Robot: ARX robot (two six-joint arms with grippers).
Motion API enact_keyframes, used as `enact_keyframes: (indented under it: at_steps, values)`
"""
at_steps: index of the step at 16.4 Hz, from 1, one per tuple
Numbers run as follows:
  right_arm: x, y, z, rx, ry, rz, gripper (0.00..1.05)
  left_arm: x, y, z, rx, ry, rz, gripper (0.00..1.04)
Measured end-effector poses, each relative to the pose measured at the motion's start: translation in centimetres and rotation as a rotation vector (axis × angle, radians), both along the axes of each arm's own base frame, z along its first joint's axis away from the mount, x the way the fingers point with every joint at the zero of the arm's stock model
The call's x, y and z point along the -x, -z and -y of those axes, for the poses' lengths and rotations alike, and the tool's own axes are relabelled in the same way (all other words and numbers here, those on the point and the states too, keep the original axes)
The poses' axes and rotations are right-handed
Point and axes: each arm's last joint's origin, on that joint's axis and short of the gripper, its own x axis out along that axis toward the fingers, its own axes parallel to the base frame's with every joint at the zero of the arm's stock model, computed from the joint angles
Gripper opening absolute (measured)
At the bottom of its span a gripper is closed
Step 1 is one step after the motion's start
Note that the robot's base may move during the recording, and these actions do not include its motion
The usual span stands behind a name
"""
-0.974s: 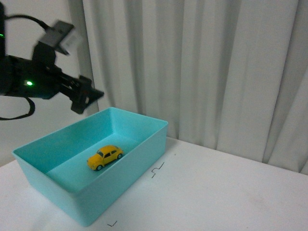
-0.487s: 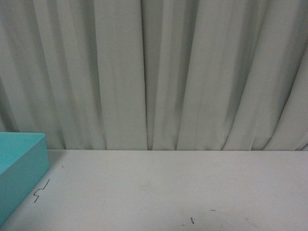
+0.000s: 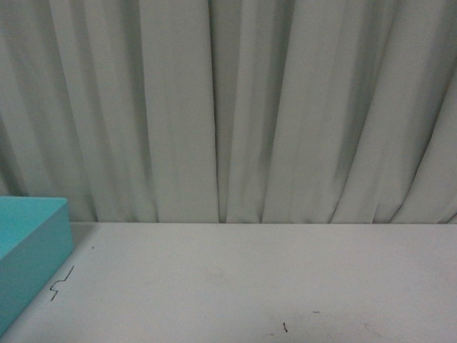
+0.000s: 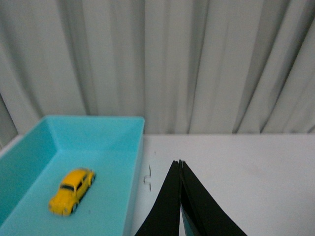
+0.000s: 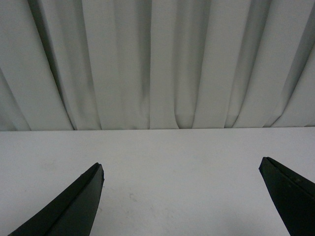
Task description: Wind up and store yellow beetle toy
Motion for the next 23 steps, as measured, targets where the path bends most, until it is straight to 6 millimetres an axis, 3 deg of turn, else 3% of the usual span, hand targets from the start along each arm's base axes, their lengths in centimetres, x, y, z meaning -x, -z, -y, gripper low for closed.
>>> enact_keyframes:
  at_steps: [7,15,18,23]
  values:
    - [0.0,0.0,0.0,0.0,0.0,0.0,0.98,1.6,0.1,0.0,0.0,-0.001,0.006,0.02]
    - [0.0,0.0,0.0,0.0,0.0,0.0,0.98,1.5,0.4,0.0,0.002,0.0,-0.016,0.03]
    - [0.0,0.0,0.0,0.0,0.0,0.0,0.98,1.5,0.4,0.0,0.002,0.0,-0.016,0.26]
    - [0.0,0.0,0.0,0.0,0.0,0.0,0.98,1.5,0.4,0.0,0.002,0.0,-0.016,0.46]
